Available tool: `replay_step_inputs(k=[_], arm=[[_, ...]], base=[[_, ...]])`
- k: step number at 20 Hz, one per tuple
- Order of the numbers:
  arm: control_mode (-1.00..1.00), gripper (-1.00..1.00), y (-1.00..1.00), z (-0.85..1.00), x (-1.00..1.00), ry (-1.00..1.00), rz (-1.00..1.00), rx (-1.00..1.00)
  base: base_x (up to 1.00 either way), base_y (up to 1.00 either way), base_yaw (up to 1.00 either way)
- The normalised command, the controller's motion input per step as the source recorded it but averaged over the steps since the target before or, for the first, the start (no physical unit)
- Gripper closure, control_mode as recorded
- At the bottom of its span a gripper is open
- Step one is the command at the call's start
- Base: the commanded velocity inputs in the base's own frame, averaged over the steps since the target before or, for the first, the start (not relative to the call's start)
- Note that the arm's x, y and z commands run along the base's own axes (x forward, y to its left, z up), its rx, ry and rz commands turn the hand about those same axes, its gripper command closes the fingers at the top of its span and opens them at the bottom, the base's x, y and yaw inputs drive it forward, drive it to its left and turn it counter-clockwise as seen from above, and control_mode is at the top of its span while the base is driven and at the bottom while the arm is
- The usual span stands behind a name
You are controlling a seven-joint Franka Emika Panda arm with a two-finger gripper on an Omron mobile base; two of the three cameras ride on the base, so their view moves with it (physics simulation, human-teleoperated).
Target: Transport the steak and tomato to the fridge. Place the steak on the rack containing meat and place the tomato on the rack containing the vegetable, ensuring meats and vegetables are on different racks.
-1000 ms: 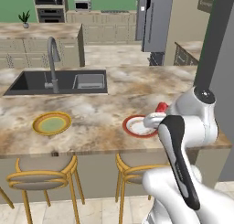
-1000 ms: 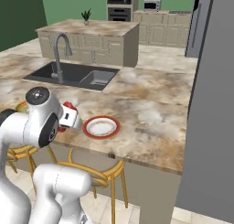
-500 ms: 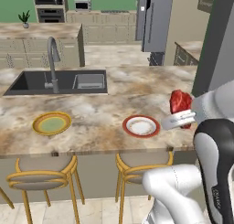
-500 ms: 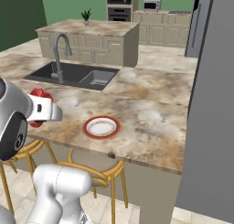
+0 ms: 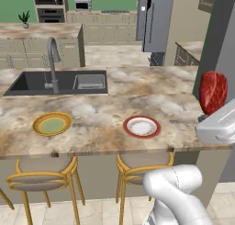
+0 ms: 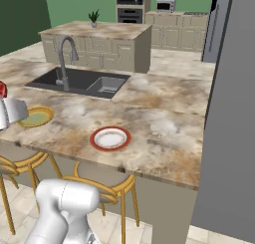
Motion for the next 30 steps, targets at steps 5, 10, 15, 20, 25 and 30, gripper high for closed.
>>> replay_step_inputs(k=[5,10,15,20,25,30], arm=[[1.00,1.00,0.00,0.00,0.00,0.00,0.00,0.00],[1.00,1.00,0.00,0.00,0.00,0.00,0.00,0.00],[1.00,1.00,0.00,0.00,0.00,0.00,0.00,0.00],[1.00,1.00,0.00,0.00,0.00,0.00,0.00,0.00],[1.00,1.00,0.00,0.00,0.00,0.00,0.00,0.00],[1.00,1.00,0.00,0.00,0.00,0.00,0.00,0.00]], base=[[-0.88,0.28,0.11],[-0.60,0.97,0.07],[-0.15,1.00,0.04],[0.19,1.00,0.00],[0.29,1.00,0.00],[0.28,1.00,0.00]])
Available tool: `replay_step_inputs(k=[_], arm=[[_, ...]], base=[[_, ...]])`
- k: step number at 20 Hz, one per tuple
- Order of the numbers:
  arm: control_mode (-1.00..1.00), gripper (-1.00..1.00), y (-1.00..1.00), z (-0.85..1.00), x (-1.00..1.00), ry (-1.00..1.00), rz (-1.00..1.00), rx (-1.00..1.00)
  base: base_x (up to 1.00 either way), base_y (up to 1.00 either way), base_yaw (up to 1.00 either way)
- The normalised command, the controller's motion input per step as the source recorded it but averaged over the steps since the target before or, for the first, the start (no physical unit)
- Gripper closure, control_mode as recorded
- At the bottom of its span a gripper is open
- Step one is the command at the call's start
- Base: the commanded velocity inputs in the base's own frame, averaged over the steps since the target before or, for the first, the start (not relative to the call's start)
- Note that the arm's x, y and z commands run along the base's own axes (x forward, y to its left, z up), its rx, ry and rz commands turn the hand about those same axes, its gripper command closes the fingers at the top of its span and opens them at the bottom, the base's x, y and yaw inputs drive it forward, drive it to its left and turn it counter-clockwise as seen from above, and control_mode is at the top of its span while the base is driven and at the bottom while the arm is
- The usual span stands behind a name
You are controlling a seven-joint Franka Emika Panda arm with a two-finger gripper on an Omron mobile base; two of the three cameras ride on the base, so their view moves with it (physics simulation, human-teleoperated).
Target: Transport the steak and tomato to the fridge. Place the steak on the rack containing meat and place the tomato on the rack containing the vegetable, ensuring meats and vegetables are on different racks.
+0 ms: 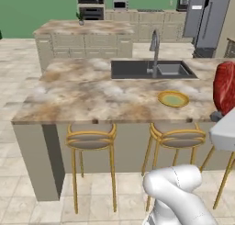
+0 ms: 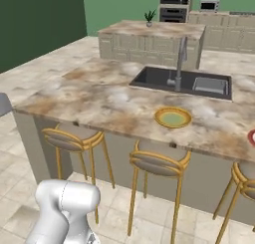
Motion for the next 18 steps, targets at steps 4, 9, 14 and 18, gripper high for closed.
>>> replay_step_inputs(k=[4,9,14,18], arm=[[1.00,1.00,0.00,0.00,0.00,0.00,0.00,0.00],[1.00,1.00,0.00,0.00,0.00,0.00,0.00,0.00],[1.00,1.00,0.00,0.00,0.00,0.00,0.00,0.00],[1.00,1.00,0.00,0.00,0.00,0.00,0.00,0.00]], base=[[0.30,1.00,0.00],[0.28,1.00,0.00],[0.50,1.00,0.00],[0.69,1.00,0.00]])
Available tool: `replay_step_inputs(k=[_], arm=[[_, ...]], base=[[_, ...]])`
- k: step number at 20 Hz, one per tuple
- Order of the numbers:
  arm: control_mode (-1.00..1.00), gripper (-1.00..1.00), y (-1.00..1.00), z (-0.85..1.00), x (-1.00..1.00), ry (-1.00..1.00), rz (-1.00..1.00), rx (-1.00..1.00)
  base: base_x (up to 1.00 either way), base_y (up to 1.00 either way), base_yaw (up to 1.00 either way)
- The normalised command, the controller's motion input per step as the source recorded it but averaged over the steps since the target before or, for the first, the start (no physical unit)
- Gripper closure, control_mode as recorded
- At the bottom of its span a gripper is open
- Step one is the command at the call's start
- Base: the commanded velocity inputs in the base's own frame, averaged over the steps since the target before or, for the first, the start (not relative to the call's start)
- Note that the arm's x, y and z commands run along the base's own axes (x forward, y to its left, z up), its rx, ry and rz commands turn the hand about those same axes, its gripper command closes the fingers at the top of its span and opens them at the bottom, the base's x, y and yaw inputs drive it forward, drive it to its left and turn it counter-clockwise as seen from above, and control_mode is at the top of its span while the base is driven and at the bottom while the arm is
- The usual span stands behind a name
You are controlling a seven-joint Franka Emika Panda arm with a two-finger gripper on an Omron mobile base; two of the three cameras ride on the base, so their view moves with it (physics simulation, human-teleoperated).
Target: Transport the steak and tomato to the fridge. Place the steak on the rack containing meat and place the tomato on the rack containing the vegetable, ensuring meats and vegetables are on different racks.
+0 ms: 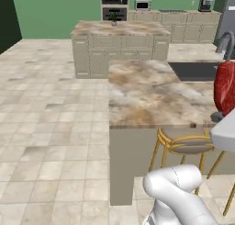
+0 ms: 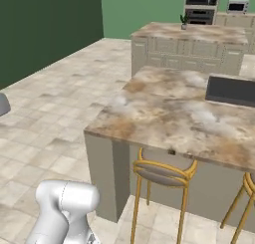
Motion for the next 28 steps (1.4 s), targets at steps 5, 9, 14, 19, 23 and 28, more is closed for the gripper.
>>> replay_step_inputs(k=[5,9,14,19,23,28], arm=[[1.00,1.00,0.00,0.00,0.00,0.00,0.00,0.00],[1.00,1.00,0.00,0.00,0.00,0.00,0.00,0.00],[1.00,1.00,0.00,0.00,0.00,0.00,0.00,0.00],[1.00,1.00,0.00,0.00,0.00,0.00,0.00,0.00],[1.00,1.00,0.00,0.00,0.00,0.00,0.00,0.00],[1.00,1.00,0.00,0.00,0.00,0.00,0.00,0.00]], base=[[0.91,1.00,-0.01],[1.00,1.00,-0.06],[1.00,1.00,-0.10],[1.00,1.00,-0.10],[1.00,1.00,-0.14],[1.00,1.00,-0.27]])
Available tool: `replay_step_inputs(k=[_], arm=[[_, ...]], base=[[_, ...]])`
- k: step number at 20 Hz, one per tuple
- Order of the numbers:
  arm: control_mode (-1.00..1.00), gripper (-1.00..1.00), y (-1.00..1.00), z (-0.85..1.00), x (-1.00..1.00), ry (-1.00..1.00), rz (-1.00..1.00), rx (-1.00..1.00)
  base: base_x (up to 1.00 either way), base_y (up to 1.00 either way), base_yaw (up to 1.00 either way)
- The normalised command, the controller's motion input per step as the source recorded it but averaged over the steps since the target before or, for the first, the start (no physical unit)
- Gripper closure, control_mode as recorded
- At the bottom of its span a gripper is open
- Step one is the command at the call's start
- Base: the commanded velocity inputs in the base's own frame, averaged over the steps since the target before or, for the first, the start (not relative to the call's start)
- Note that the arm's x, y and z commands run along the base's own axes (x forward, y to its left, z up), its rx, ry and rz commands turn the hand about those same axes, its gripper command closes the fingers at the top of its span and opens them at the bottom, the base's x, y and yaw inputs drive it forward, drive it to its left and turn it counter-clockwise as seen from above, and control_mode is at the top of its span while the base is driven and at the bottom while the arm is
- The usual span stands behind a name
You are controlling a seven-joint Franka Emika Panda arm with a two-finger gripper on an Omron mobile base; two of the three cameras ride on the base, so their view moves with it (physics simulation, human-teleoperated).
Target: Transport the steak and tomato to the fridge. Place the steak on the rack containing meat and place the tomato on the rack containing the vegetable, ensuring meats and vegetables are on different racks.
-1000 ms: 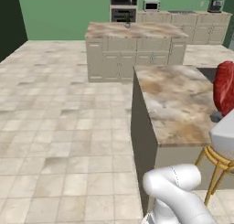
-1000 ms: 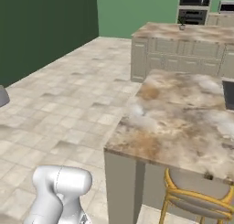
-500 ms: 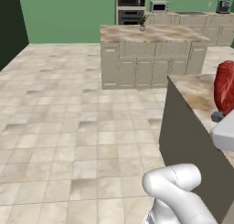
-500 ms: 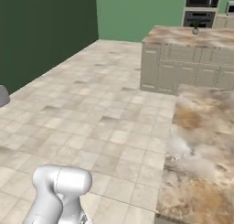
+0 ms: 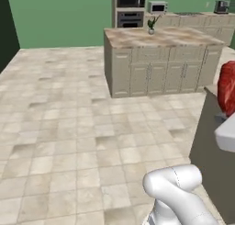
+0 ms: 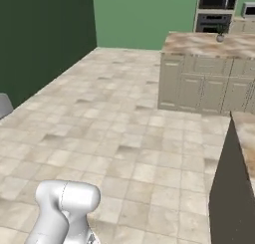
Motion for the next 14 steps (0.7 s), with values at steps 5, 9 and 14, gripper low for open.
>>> replay_step_inputs(k=[5,9,14], arm=[[1.00,1.00,0.00,0.00,0.00,0.00,0.00,0.00],[1.00,1.00,0.00,0.00,0.00,0.00,0.00,0.00],[1.00,1.00,0.00,0.00,0.00,0.00,0.00,0.00]], base=[[1.00,1.00,-0.37],[1.00,0.89,-0.57],[0.98,0.67,-0.71]])
